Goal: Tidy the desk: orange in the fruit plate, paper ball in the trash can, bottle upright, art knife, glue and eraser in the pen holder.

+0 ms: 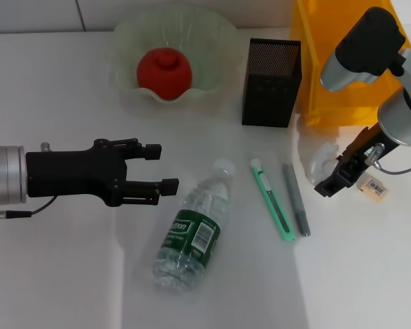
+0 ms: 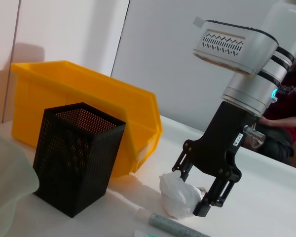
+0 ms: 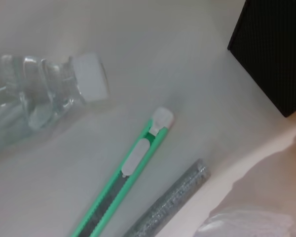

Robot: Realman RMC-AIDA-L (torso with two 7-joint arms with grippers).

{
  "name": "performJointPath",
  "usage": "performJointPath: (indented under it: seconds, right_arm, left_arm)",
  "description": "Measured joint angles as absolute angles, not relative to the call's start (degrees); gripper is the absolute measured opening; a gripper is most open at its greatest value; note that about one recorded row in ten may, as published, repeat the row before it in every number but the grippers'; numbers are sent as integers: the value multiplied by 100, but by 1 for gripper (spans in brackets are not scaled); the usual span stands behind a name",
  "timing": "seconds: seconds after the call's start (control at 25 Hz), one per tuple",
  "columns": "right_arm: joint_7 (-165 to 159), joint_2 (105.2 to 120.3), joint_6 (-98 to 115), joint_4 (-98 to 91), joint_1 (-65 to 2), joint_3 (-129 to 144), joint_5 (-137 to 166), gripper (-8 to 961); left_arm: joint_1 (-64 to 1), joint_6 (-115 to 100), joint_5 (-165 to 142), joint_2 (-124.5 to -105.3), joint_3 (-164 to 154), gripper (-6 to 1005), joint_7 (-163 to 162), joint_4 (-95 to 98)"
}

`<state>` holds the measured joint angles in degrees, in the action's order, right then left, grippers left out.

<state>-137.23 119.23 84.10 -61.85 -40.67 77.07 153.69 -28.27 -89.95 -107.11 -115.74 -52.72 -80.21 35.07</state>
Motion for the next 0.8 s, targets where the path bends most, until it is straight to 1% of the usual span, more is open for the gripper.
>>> performJointPath:
  seconds: [0.08,0.24,0.28,0.32,0.36,0.4,0.44,0.48,0.52,0.56,0.64,0.68,0.8]
  right_arm:
    - [-13723,11927,8396,-6258,-4036,7702,15366,713]
    - [-13732,11933,8544,-6572,-3954,7677,15357,594]
    - [-13785,11935,8857,-7046,-3849,7662,15347,564]
    - [-13785,11935,8857,-7046,-3849,7662,15347,566]
    - [-13917,11936,9295,-7776,-3723,7640,15339,568]
    - [-13917,11936,9295,-7776,-3723,7640,15339,570]
    - [-14013,11934,9548,-8270,-3652,7584,15337,572]
    - [-14134,11922,9835,-9087,-3562,7384,15340,574]
    - [-14134,11922,9835,-9087,-3562,7384,15340,576]
    - [-14172,11915,9898,-9510,-3521,7182,15353,579]
    - [-14175,11918,9736,-9957,-3466,6807,15372,583]
    - [-14173,11918,9228,-10037,-3405,6545,15375,585]
    - [-14168,11911,8675,-9810,-3361,6447,15376,591]
  left_arm:
    - [-2816,-8983,-10712,-11575,-5252,834,-8023,3507]
    - [-2813,-8958,-10714,-11574,-5242,834,-8024,3507]
    - [-2812,-8946,-10715,-11571,-5241,834,-8024,3506]
    - [-2812,-8946,-10715,-11571,-5241,834,-8024,3506]
    - [-2812,-8942,-10715,-11570,-5241,834,-8025,3506]
    - [-2812,-8939,-10716,-11569,-5239,834,-8025,3506]
    - [-2813,-8937,-10715,-11569,-5240,834,-8025,3506]
    - [-2817,-8935,-10715,-11568,-5238,834,-8025,3506]
    - [-2817,-8935,-10715,-11568,-5238,834,-8025,3506]
    - [-2821,-8935,-10715,-11568,-5238,834,-8025,3506]
    - [-2831,-8934,-10715,-11570,-5238,834,-8025,3506]
    - [-2838,-8931,-10714,-11571,-5239,834,-8025,3506]
    - [-2843,-8927,-10714,-11574,-5238,834,-8025,3507]
